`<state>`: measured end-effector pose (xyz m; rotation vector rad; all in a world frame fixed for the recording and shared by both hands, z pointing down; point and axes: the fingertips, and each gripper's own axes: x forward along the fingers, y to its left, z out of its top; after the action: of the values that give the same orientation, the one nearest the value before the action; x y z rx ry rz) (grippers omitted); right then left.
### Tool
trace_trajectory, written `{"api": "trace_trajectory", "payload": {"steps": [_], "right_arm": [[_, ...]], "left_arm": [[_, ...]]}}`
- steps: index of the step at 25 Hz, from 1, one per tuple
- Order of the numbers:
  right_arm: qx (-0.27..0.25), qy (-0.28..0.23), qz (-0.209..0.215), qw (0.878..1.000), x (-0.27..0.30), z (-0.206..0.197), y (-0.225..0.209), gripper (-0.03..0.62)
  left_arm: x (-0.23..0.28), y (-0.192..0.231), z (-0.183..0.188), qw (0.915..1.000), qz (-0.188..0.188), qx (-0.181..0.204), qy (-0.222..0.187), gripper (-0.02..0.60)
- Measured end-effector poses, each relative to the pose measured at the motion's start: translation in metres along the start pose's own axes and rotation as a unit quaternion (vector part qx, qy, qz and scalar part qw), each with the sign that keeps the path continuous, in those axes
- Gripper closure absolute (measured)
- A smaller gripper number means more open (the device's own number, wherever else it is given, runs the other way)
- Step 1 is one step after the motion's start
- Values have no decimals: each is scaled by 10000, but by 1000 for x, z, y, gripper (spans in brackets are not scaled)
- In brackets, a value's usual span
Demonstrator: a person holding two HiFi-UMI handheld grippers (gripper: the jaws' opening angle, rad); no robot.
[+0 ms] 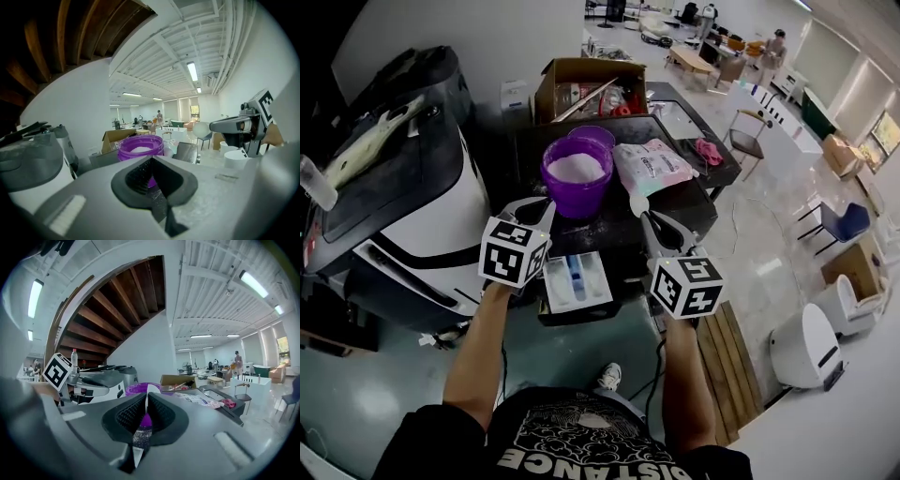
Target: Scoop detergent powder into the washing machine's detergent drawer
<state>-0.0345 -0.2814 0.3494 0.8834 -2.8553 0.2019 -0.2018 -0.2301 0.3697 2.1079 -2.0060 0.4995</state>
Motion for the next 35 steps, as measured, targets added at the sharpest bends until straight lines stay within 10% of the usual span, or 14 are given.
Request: {"api": "trace_trajectory", "payload": {"steps": [35], "right_arm": [[-462,165,2092,9766,75,11,12,557]], "left_arm": [[-19,21,-14,9819,1798,-532,252,577]]}}
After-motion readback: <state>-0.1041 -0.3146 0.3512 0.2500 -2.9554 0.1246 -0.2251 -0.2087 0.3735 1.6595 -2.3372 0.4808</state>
